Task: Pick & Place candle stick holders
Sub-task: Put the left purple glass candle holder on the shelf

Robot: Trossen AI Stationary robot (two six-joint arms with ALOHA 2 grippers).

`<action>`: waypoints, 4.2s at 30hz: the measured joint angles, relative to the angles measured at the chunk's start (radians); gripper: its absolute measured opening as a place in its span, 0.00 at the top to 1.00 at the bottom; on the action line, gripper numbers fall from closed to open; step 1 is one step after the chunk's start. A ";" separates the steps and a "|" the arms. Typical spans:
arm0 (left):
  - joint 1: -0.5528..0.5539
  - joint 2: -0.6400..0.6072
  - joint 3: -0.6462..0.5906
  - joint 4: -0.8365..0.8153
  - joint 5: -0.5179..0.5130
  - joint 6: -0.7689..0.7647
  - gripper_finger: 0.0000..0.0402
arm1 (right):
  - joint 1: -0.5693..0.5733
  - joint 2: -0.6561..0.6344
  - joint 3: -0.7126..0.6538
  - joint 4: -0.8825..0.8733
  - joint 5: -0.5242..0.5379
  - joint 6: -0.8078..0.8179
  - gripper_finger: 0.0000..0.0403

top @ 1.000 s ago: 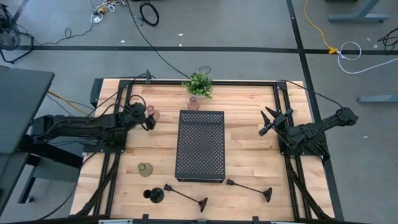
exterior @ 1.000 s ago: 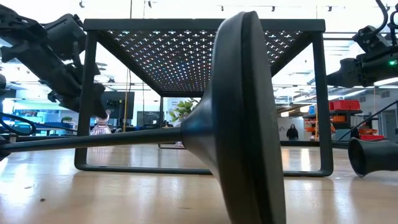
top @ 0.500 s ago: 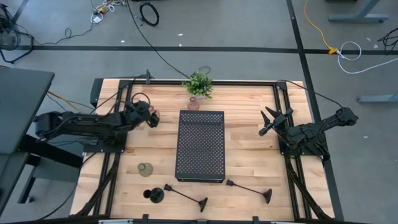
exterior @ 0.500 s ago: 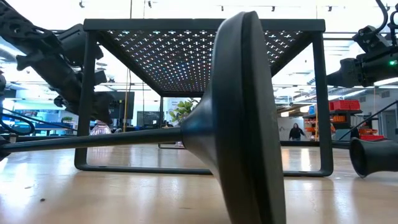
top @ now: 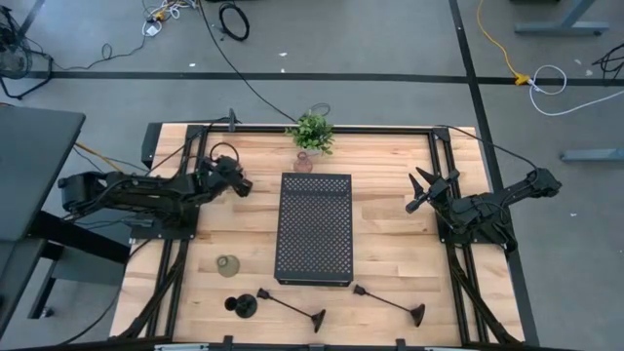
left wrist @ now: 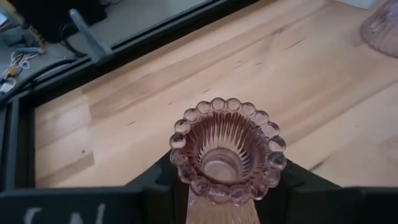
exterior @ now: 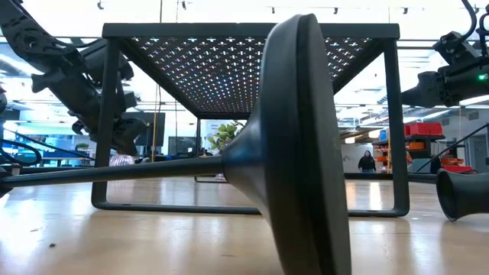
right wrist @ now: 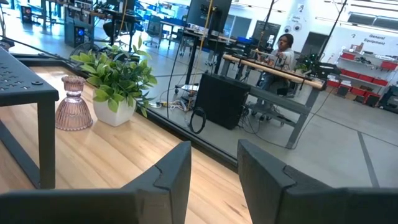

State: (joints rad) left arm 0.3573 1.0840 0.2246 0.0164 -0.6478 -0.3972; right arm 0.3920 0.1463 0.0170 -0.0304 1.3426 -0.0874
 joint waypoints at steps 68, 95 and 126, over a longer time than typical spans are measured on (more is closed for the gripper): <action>-0.251 0.312 0.898 -0.215 0.556 0.329 0.68 | 0.000 0.000 0.000 0.031 -0.113 0.000 0.68; -0.300 0.470 0.915 -0.109 0.562 0.291 0.68 | 0.000 0.000 0.000 0.046 -0.184 0.000 0.68; -0.259 0.482 0.914 -0.121 0.514 0.312 0.68 | 0.000 0.000 0.000 0.045 -0.183 0.000 0.68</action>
State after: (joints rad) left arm 0.0978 1.5661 1.1389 -0.1041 -0.1337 -0.0856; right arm 0.3916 0.1467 0.0170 0.0151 1.1591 -0.0875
